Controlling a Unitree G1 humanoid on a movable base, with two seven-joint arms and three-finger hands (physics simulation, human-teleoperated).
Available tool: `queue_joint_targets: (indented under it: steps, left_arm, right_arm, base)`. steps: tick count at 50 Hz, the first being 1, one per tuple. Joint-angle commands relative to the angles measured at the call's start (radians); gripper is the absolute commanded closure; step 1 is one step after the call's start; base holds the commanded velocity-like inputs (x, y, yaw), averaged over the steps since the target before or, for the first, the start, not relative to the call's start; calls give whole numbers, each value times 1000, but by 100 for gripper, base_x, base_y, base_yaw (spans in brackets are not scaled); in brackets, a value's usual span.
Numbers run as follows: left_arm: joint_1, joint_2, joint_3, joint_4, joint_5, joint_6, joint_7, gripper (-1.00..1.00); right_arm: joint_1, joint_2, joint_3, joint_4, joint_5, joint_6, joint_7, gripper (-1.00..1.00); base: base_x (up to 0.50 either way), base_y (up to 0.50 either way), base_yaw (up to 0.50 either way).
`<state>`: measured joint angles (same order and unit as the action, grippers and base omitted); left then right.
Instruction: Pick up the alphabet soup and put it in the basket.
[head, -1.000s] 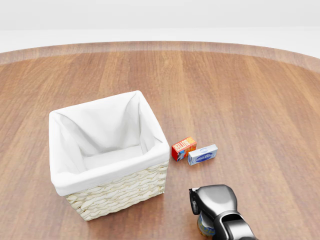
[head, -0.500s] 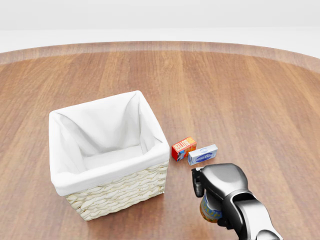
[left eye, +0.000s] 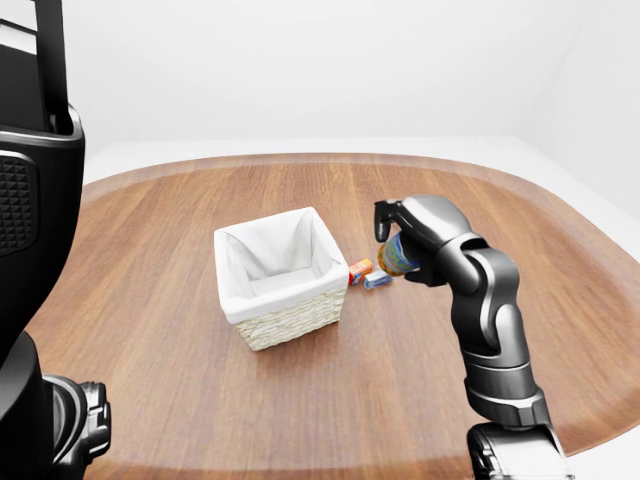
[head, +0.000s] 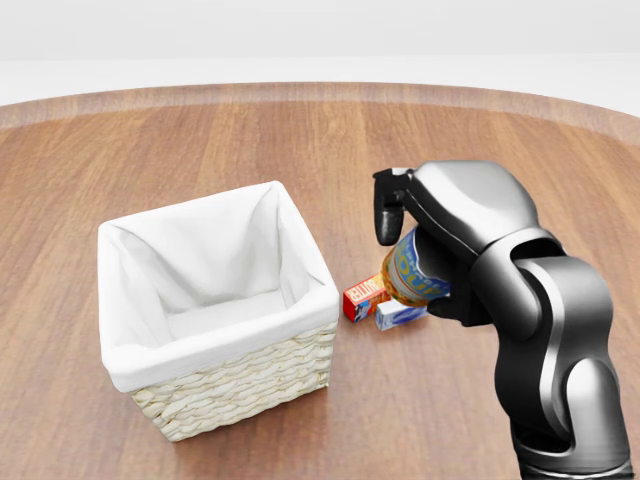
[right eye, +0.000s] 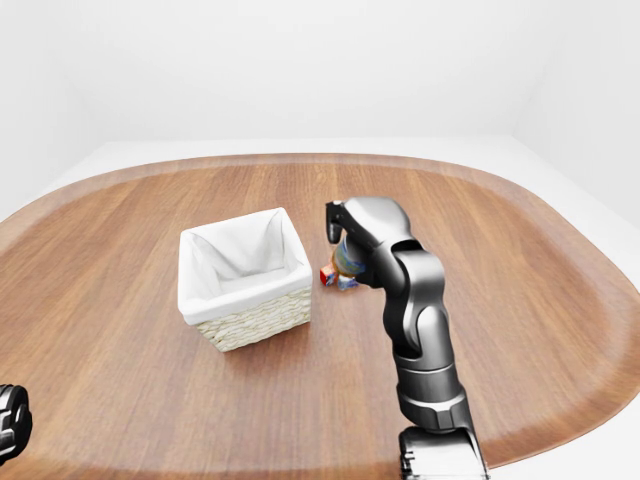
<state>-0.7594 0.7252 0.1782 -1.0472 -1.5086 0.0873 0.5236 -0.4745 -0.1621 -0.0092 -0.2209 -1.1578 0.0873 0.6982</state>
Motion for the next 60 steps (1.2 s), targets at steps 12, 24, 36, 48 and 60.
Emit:
queue_joint_targets:
  steps: [12,24,36,48,60]
  left_arm:
    - [-9,-11,-11,0,3,0,0,-100]
    - [-5,-15,-32,0,30,0,0,-100]
    - [-10,-25,-37,0,37,0,0,-100]
    - [-13,-20,-32,0,27,0,0,-100]
    - [-6,-25,-65,0,75,0,0,-100]
  right_arm:
    - [-572,-3,23,50,47,0,0,96]
    - [-742,92,64,230,25,0,0,95]
    - [-740,173,96,376,7,0,0,95]
    - [-775,223,107,647,28,0,0,95]
    - [-850,267,125,885,46,0,-85,94]
  base:
    - [0,0,0]
    - [0,0,0]
    - [0,0,0]
    - [0,0,0]
    - [0,0,0]
